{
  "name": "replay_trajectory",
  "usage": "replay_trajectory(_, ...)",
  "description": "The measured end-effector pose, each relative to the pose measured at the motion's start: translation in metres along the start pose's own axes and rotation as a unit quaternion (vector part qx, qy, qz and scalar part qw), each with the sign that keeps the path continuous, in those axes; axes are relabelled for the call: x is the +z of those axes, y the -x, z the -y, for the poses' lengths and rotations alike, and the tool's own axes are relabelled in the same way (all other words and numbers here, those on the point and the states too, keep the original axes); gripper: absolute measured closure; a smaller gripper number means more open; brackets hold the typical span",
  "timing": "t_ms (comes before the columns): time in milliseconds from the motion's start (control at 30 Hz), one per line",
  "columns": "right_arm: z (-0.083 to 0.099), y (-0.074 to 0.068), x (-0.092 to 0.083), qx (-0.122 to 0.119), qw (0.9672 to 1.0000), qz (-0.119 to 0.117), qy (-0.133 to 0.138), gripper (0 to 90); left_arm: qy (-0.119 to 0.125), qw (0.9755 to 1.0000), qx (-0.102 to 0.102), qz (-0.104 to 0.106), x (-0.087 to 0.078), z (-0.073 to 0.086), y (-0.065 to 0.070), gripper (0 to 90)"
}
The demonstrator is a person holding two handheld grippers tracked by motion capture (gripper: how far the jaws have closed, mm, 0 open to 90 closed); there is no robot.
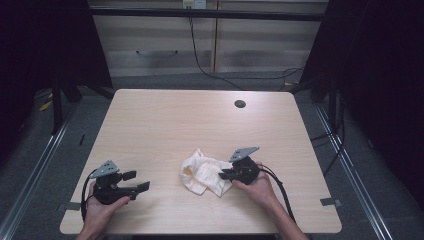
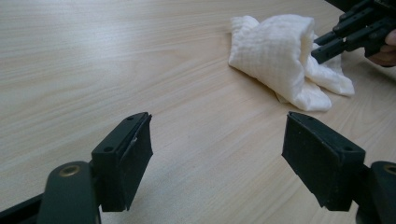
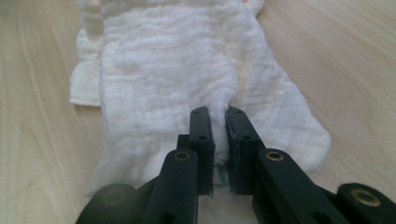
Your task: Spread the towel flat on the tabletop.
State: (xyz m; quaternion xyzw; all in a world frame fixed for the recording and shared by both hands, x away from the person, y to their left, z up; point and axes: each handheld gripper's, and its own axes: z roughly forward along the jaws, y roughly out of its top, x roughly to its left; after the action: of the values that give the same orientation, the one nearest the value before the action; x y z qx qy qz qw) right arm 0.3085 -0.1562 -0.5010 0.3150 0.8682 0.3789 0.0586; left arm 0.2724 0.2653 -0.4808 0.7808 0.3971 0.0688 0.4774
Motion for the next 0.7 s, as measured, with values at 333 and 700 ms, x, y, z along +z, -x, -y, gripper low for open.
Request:
replay_trajectory(333,0.015,-0.013,-0.016,-0.008,0.9999,-0.003,-0.008,69.5,0.006,1.0,-0.001,0.004,0.0,0.0,0.0,17.6)
replay_trajectory(700,0.014,0.025,-0.07,0.07,0.9936,0.041,0.078,61.4,0.002,1.0,-0.003,-0.001,0.0,0.0,-0.001,19.2)
